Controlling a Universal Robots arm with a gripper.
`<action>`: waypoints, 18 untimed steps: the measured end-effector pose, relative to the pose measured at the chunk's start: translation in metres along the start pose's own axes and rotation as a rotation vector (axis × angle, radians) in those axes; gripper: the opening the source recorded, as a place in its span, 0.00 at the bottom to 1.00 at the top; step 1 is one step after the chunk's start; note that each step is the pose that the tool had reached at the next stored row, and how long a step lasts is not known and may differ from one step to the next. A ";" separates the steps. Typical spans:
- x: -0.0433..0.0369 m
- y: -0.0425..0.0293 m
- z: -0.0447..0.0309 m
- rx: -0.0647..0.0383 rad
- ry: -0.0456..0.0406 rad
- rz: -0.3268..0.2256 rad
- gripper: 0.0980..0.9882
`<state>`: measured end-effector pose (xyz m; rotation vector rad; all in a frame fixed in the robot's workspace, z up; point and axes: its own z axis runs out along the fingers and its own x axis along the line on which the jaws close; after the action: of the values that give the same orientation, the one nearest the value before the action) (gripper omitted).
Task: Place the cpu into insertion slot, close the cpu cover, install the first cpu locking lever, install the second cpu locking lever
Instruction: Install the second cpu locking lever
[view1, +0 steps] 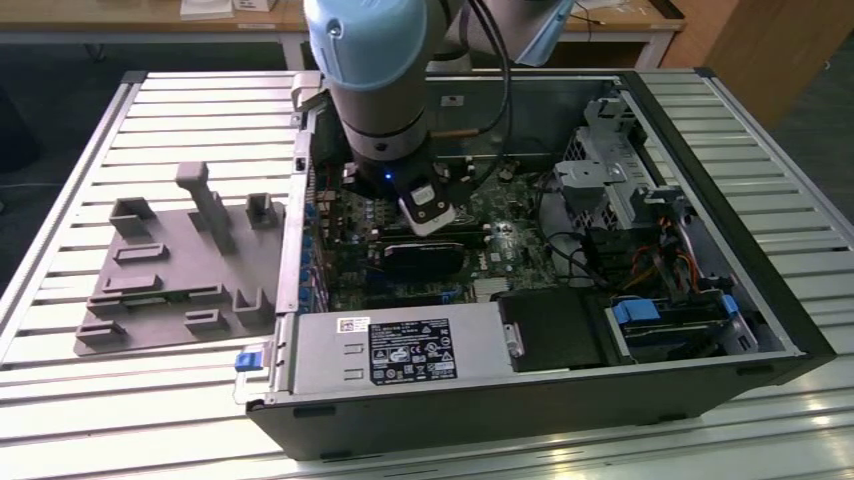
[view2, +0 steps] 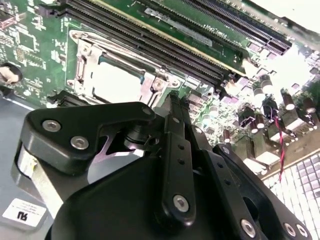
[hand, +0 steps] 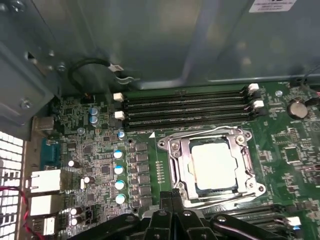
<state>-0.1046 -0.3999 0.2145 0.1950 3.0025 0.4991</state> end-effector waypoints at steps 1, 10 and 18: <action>-0.0007 0.0001 -0.0001 0.004 -0.0010 0.002 0.01; -0.0131 0.0015 0.0011 0.029 -0.0094 0.016 0.01; -0.0291 0.0033 0.0029 0.041 -0.0142 0.025 0.01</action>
<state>-0.0752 -0.4000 0.2148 0.2378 3.0017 0.4371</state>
